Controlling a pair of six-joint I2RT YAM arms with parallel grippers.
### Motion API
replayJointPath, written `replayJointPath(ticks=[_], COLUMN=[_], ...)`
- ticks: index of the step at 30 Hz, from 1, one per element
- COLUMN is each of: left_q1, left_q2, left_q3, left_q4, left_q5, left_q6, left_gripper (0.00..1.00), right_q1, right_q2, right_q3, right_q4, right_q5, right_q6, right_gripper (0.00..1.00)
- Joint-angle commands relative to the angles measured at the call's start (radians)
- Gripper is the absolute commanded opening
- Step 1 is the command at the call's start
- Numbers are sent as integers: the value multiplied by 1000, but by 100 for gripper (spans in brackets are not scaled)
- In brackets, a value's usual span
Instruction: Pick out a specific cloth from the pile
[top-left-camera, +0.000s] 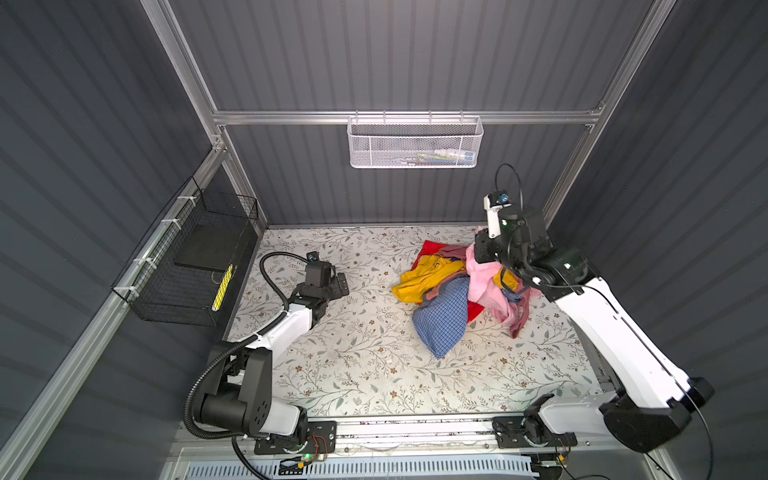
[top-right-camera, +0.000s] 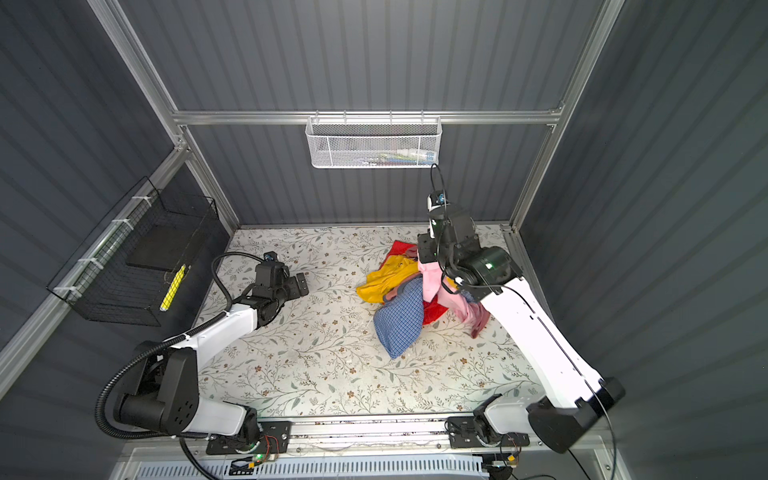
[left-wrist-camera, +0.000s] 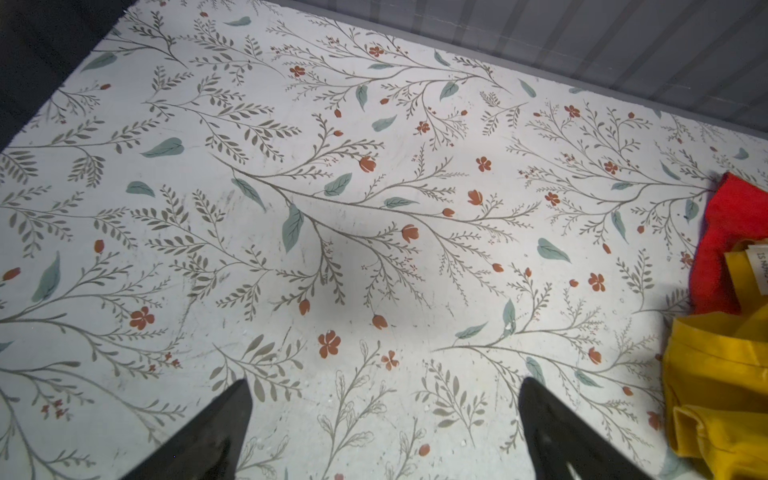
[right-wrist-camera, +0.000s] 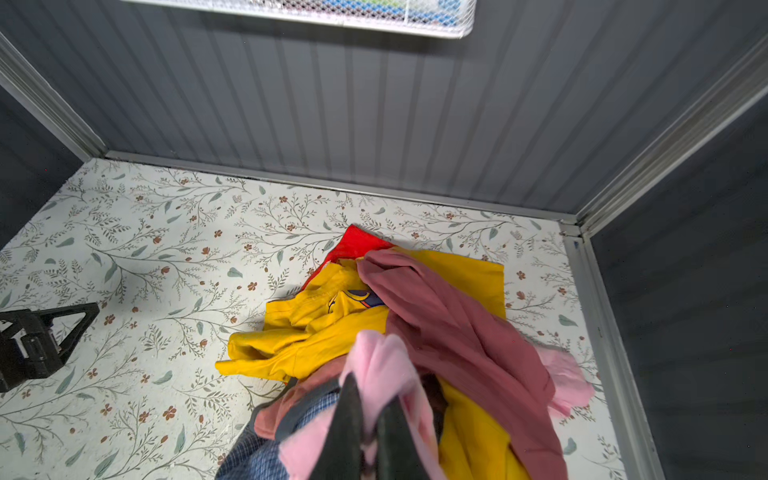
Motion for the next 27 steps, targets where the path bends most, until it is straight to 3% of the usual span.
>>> replayJointPath(ticks=[1,14,18,27], left_q1=[-6,-6,-6,-6], left_q2=[25,78,108,153], left_q3=[34,46,58,83], left_q4=[-48,-117,-138,-161], left_q5=[16,-23,-23,-32], left_q6=[0,-37,-38,-41], left_gripper=[100,100,100,100], right_q1=[-57,-112,-112,-112], right_q2=[84,544,679,830], right_q3=[38,203,264,318], right_q4=[78,39,-24,-83], right_q5=[-144,-388,-409,-387], right_q6=[-10,-7,-28,-86], right_gripper=[0,0,0,0])
